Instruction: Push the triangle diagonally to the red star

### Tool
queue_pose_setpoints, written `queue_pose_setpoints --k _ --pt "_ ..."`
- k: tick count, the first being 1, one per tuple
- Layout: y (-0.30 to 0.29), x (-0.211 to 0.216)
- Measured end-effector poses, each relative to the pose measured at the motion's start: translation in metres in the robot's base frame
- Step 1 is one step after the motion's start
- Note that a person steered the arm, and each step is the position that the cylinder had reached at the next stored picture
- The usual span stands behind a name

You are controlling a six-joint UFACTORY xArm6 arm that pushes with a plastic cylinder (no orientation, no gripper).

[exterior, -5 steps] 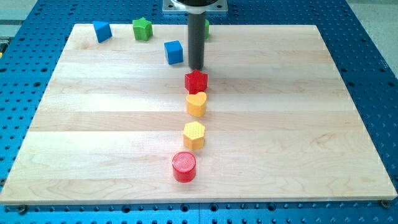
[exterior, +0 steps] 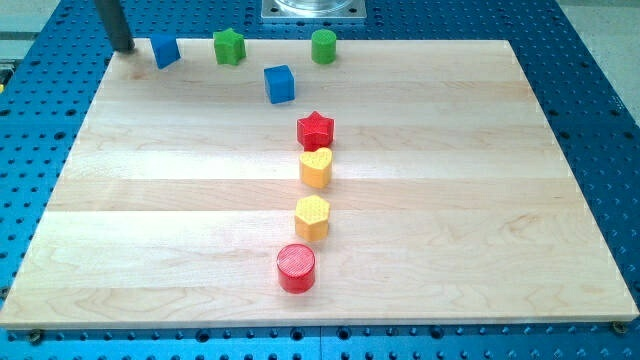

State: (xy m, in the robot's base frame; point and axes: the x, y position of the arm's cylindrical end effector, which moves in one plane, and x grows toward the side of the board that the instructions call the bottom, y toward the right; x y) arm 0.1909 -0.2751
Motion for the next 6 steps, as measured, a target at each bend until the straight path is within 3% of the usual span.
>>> queue_pose_setpoints --k 1,2,3,4,5,6 --pt "0.081 0.015" --pt "0.095 0.096" --pt "0.103 0.083" --pt "0.055 0.056" --pt "0.011 0.088" --pt "0.08 0.108"
